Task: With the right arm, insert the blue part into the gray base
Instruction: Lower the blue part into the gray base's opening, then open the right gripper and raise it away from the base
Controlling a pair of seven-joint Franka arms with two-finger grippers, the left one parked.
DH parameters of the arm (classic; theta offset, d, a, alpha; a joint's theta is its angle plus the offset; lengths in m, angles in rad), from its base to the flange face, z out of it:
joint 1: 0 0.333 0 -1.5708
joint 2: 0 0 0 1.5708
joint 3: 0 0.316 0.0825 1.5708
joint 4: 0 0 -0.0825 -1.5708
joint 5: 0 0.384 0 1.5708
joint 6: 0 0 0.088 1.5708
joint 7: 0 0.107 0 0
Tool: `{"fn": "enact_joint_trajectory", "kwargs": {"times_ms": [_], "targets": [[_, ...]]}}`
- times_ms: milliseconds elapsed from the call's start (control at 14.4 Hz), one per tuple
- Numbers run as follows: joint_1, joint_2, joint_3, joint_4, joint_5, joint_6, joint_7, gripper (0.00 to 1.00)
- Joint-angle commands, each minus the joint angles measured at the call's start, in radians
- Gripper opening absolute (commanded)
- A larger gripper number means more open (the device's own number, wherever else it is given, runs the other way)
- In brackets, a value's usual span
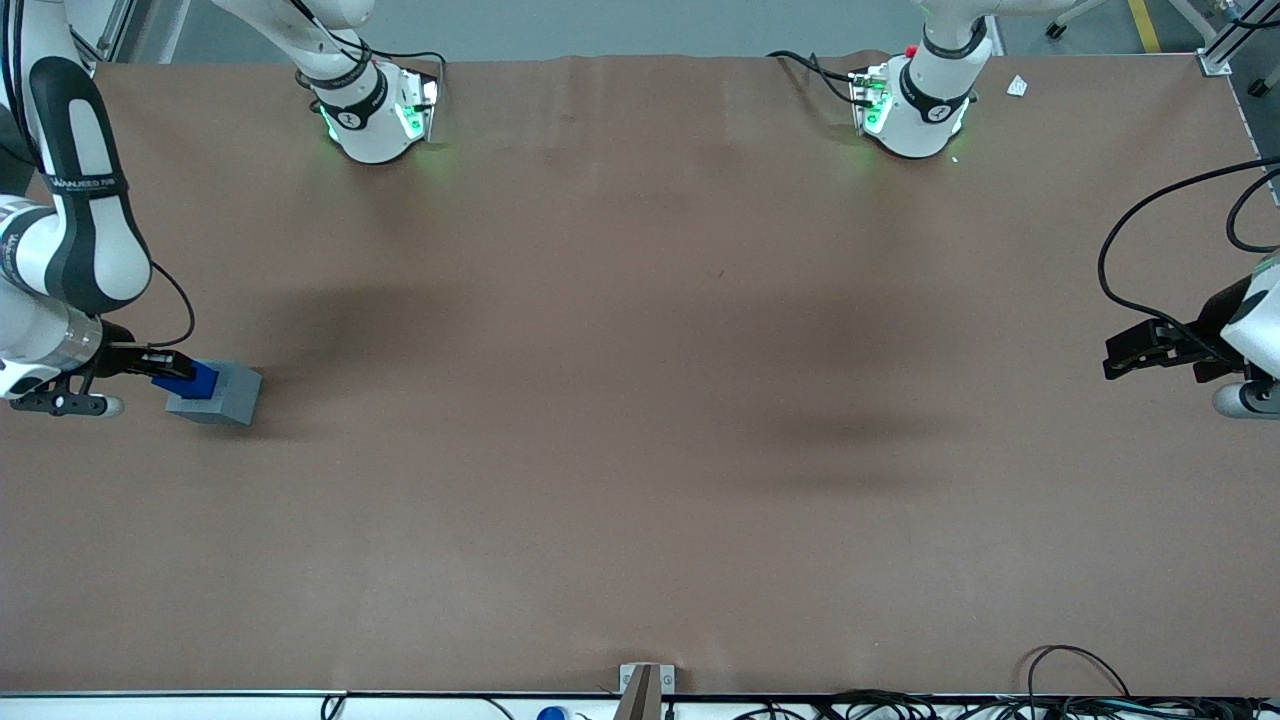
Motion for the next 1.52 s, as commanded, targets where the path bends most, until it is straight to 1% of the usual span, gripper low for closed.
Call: {"fn": "enact_joint_trajectory", "kwargs": {"times_ms": [0,208,277,346,485,554,623,762,1038,1177,1246,1454], "targets": [[-0.022,0.018,0.014,0.013,-0.009,-0.005,-0.016,0.04],[-0.021,0.029,0.015,0.013,-0.005,-0.003,-0.016,0.04],[-0.019,0.034,0.015,0.014,-0.003,-0.003,-0.016,0.06],[-0.016,0.038,0.015,0.022,-0.003,-0.006,-0.016,0.16],[-0.013,0.045,0.017,0.027,-0.003,-0.008,-0.016,0.53],[-0.010,0.045,0.017,0.028,-0.002,-0.008,-0.013,0.84],[-0.004,0.045,0.018,0.042,0.000,-0.017,-0.012,1.00],[0.011,0.042,0.020,0.065,0.000,-0.040,-0.008,1.00],[0.066,0.006,0.020,0.210,0.001,-0.276,0.007,1.00],[0.091,-0.050,0.021,0.251,0.003,-0.348,0.048,1.00],[0.115,-0.093,0.021,0.261,0.003,-0.371,0.094,1.00],[0.180,-0.179,0.021,0.278,0.001,-0.443,0.160,1.00]]}}
